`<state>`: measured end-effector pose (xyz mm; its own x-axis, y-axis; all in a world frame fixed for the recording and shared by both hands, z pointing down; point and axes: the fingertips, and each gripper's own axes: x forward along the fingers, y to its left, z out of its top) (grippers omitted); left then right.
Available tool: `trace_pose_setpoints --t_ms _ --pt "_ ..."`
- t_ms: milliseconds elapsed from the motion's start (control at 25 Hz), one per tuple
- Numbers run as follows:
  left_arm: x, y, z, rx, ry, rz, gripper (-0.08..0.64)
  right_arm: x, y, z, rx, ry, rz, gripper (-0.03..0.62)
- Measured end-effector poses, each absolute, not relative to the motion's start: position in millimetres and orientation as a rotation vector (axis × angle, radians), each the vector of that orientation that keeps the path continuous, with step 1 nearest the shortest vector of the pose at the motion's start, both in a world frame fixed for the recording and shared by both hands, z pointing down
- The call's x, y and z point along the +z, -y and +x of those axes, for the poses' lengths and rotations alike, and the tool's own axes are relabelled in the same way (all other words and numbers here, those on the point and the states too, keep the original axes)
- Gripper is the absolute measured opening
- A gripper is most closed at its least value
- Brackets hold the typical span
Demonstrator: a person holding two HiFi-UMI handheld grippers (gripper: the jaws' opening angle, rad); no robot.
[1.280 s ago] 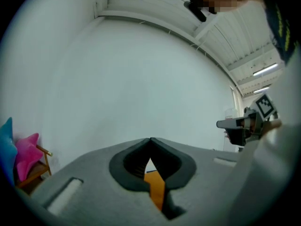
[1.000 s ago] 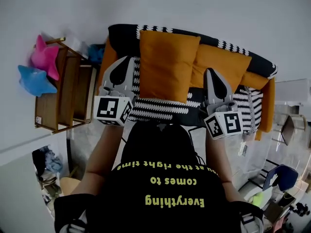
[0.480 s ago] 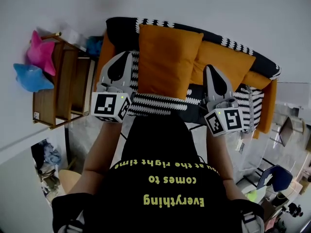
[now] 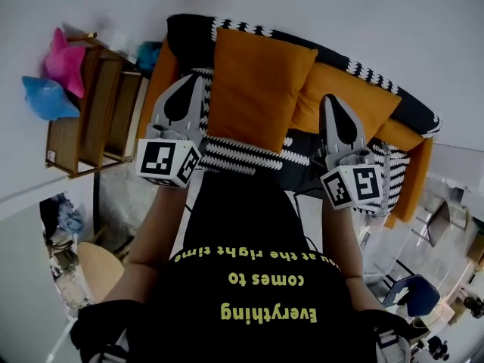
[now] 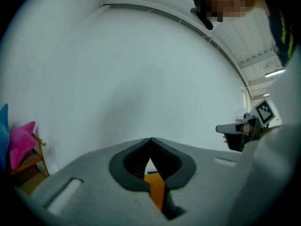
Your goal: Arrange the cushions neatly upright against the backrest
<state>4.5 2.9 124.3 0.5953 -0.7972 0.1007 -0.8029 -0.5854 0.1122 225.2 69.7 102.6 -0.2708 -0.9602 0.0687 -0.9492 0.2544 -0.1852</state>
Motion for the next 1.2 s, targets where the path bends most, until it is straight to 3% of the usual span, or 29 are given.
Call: trace_pose_setpoints --t_ms 440,1200 --pt "147 -13 0 0.119 1.528 2.535 0.002 126 -30 230 -0.361 -2.595 -1.697 0.012" --pt "290 38 -46 0.236 1.53 2.323 0.023 228 61 181 -0.478 -2.736 -1.724 0.012"
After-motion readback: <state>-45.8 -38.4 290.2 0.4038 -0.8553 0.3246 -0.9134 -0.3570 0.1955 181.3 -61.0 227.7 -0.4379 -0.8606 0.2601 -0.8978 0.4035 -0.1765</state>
